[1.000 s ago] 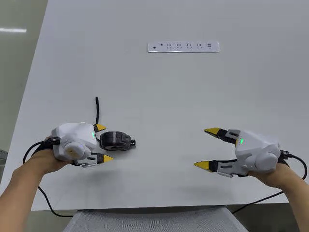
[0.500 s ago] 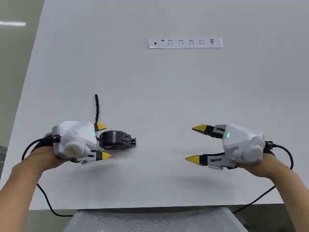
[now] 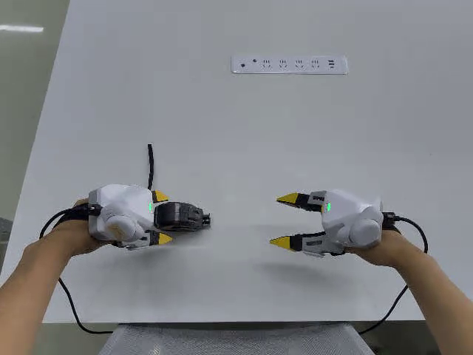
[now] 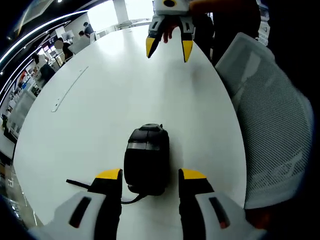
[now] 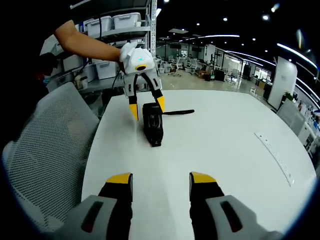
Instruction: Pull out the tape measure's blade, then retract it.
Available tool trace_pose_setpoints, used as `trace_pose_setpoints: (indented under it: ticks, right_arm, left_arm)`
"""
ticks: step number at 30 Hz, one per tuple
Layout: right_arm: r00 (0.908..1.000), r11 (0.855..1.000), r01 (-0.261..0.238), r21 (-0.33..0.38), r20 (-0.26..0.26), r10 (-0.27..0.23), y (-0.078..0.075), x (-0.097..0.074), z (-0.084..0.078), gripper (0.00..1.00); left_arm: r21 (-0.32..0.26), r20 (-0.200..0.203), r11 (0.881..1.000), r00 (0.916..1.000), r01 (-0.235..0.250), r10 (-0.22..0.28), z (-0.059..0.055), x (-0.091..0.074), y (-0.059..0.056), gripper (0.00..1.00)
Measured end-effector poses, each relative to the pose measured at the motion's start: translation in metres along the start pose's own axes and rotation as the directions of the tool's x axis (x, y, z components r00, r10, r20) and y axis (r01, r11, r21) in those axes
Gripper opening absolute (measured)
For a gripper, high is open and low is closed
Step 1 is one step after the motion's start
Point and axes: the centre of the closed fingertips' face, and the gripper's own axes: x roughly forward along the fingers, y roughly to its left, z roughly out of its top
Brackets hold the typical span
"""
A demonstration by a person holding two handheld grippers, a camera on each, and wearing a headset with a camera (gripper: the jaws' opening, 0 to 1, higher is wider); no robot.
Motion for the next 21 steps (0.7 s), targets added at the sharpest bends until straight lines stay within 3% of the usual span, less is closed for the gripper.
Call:
trace_pose_setpoints:
  ticks: [12,21]
  right_arm:
    - [0.9987,0.998,-0.05,-0.04,-0.006,0.05,0.002,0.028,0.004,0.39]
    - [0.997,0.996,-0.077,-0.047,0.001,0.077,0.001,0.053,0.009,0.33]
  left_arm:
    - [0.019,-0.021,0.999,0.9994,0.028,-0.028,-0.006,0.008,0.003,0.36]
    - [0.0,-0.003,0.999,0.9992,0.04,-0.04,-0.004,0.01,0.003,0.31]
